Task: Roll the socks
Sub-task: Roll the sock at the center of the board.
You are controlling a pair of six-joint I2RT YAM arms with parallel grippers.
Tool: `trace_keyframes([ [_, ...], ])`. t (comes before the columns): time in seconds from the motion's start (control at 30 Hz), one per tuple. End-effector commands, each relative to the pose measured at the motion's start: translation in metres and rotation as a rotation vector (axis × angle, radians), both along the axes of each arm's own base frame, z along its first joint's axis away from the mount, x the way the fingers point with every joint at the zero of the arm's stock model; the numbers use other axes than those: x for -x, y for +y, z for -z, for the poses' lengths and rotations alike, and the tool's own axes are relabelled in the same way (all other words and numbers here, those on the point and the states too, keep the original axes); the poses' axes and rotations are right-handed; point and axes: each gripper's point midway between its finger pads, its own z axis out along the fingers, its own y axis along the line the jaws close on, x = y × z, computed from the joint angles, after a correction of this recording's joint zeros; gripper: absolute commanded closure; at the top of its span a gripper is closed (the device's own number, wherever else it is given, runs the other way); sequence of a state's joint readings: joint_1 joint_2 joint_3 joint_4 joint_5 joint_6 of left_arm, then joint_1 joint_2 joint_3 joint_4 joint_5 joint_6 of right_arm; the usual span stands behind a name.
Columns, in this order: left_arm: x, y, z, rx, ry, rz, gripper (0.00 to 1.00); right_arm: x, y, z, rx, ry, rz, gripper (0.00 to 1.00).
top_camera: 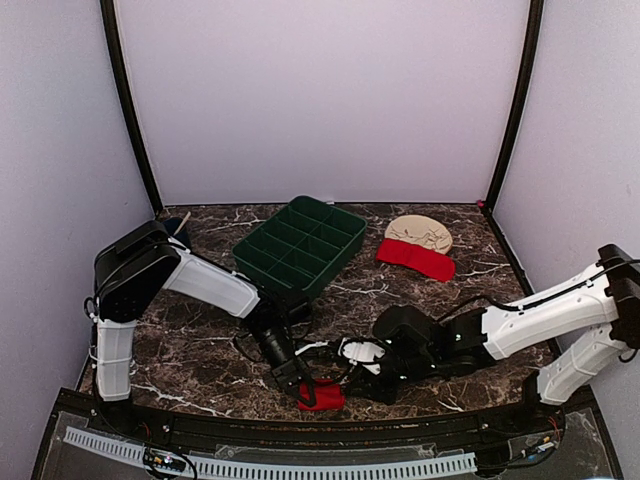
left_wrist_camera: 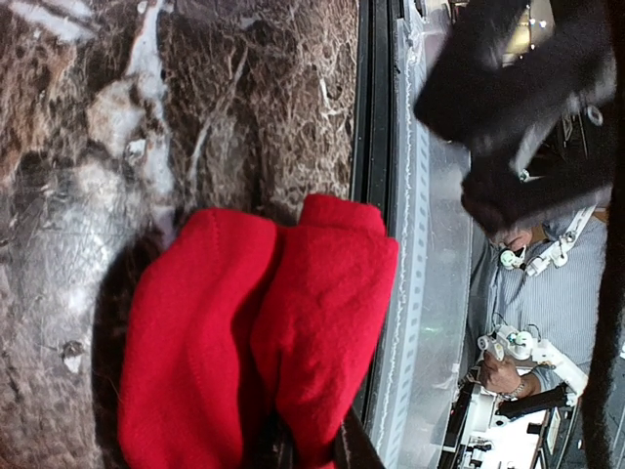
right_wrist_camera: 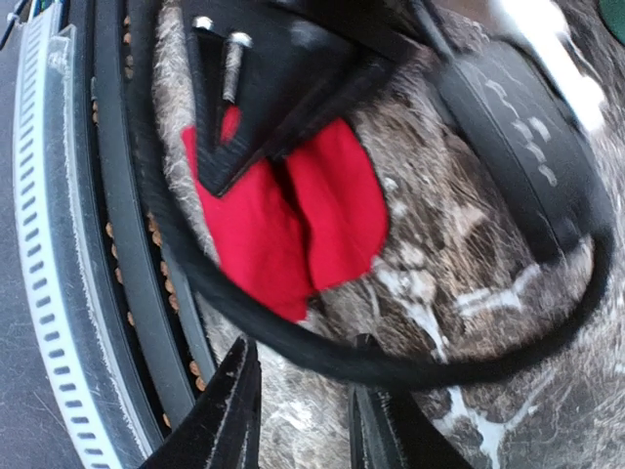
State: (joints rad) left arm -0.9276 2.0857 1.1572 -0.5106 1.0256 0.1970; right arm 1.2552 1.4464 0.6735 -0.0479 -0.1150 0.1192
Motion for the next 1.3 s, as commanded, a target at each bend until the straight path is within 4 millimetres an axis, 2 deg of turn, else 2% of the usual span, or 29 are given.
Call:
trace_keyframes([
  [0.0, 0.0, 0.025, 0.037, -0.166, -0.038, 0.004, 0.89, 0.009, 0.014, -0.001, 0.029, -0.057, -0.064, 0.7],
  [0.13, 0.001, 0.026, 0.037, -0.165, -0.032, 0.006, 0.89, 0.018, 0.021, 0.007, 0.063, -0.075, -0.113, 0.66],
  [0.3, 0.003, 0.027, 0.037, -0.166, -0.018, 0.008, 0.89, 0.017, 0.027, 0.01, 0.084, -0.116, -0.135, 0.59],
  [0.37, 0.003, 0.026, 0.037, -0.162, -0.016, 0.009, 0.89, 0.015, 0.03, 0.008, 0.081, -0.127, -0.137, 0.59],
  [0.6, 0.004, 0.026, 0.037, -0.161, -0.01, 0.01, 0.89, 0.013, 0.036, 0.021, 0.114, -0.141, -0.16, 0.58],
  [0.9, 0.006, 0.026, 0.037, -0.155, 0.012, 0.014, 0.89, 0.009, 0.042, 0.022, 0.111, -0.166, -0.167, 0.58],
  [1.13, 0.008, 0.027, 0.037, -0.156, 0.024, 0.016, 0.89, 0.009, 0.043, 0.027, 0.116, -0.169, -0.179, 0.61],
  [1.27, 0.008, 0.027, 0.038, -0.158, 0.027, 0.017, 0.88, 0.01, 0.044, 0.026, 0.105, -0.17, -0.18, 0.7],
])
